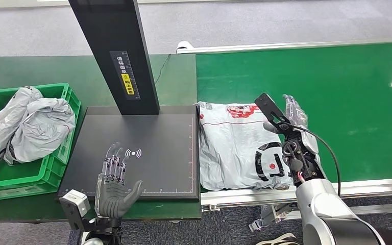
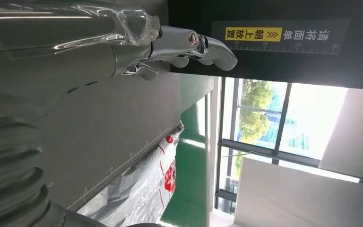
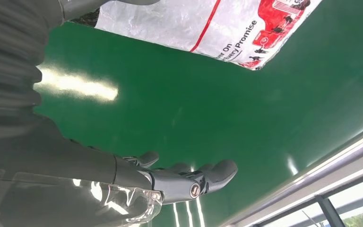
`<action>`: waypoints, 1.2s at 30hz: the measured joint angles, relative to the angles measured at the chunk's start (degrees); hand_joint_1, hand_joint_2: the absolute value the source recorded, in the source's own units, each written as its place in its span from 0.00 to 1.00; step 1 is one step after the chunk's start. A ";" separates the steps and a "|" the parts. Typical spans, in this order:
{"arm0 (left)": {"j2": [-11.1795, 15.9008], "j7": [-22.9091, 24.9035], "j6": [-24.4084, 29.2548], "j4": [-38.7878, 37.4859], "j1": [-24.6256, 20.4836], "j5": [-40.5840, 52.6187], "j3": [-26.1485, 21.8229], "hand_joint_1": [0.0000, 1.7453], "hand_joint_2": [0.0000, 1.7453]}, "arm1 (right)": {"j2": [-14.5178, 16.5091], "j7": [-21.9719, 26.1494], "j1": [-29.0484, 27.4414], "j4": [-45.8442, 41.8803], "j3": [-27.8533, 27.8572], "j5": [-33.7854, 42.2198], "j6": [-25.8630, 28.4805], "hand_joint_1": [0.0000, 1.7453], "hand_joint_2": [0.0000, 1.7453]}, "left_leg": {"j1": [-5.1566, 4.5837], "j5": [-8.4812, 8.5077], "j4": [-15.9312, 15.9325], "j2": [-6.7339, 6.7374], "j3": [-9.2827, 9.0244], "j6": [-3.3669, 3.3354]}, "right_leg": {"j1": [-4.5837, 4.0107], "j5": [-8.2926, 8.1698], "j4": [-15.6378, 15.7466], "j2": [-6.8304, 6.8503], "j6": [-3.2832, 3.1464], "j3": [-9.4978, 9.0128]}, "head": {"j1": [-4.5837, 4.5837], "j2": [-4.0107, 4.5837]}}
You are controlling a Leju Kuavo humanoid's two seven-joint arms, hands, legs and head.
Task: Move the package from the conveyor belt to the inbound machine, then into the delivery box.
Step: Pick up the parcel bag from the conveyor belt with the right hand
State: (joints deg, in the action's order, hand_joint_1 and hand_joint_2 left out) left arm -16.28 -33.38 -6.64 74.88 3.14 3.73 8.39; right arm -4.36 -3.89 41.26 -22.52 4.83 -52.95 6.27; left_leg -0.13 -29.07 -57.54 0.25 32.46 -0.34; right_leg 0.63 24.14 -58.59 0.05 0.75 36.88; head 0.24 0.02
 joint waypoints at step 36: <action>1.54 -0.44 -2.18 -4.69 -3.29 -3.75 -1.48 0.00 1.00 | 11.41 10.15 -2.39 6.95 -7.97 -5.41 -40.99 0.00 1.00 | 0.10 -0.01 0.02 0.11 -0.13 0.09 | -0.10 0.02 -0.01 -0.08 -0.03 -0.04 | 0.01 0.00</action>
State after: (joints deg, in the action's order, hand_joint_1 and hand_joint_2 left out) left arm -14.74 -33.82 -8.83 70.19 -0.16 -0.02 6.91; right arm 7.06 6.26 38.87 -15.57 -3.14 -58.35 -34.72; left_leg -0.03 -29.08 -57.52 0.37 32.34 -0.25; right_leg 0.53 24.16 -58.60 -0.02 0.72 36.84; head 0.25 0.02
